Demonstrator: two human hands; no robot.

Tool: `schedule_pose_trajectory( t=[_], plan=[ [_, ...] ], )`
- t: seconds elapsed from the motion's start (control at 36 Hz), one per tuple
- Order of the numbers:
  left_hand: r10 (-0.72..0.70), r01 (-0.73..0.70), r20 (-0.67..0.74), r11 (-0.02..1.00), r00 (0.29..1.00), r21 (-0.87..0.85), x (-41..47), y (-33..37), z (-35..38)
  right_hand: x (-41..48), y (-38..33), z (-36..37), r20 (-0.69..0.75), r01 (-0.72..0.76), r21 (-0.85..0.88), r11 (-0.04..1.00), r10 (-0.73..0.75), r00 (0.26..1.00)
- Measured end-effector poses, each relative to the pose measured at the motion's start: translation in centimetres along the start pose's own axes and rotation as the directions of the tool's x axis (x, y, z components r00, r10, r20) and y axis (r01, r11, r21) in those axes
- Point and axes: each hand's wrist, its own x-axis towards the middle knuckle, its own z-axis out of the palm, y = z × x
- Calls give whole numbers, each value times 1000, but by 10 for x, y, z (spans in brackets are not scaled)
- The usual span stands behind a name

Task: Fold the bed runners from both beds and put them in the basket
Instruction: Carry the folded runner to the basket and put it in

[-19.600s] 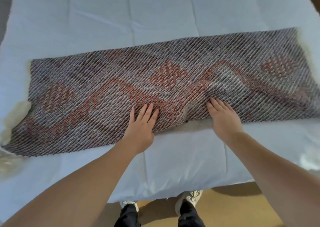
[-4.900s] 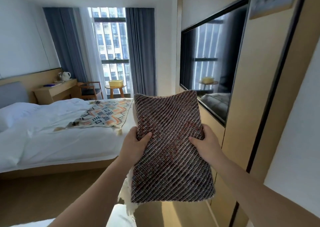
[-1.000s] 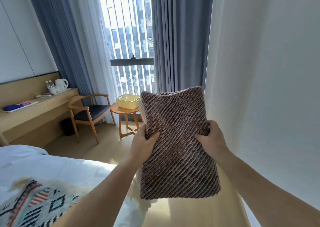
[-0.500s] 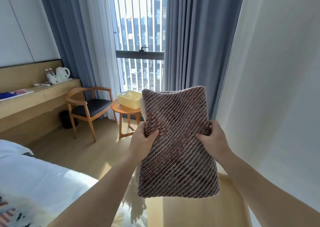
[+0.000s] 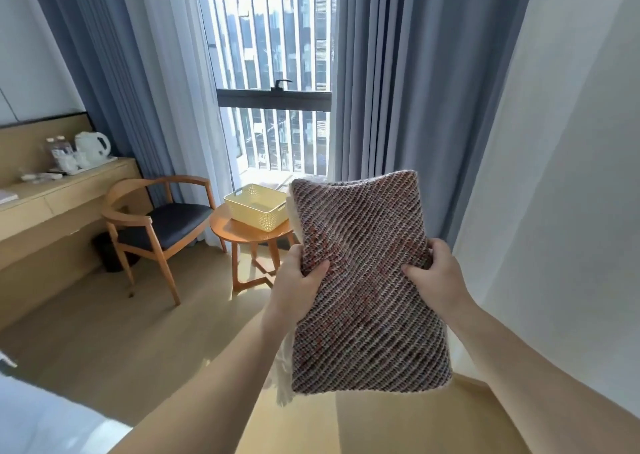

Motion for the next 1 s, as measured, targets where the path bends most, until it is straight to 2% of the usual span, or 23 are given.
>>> schedule_pose_trajectory(
  t=[0.19,0.44,0.58,0.75,1.0],
  plan=[
    [-33,33,-7,999,999,-5,84,-29,8,88,22,39,48,-6,16,1000,5,999],
    [-54,57,-98,998,994,29,224,-68,43,245,68,78,139,-18,103,995,4,990],
    [-108,119,-169,991,980,56,303,-82,64,330,78,87,215,-34,149,988,1,977],
    [-117,117,-222,993,968,-13,372,-84,80,418,84,107,268,-33,138,990,-5,963],
    [-138,146,-245,989,960,16,473,-124,70,517,99,164,305,-45,119,992,6,952]
  ],
)
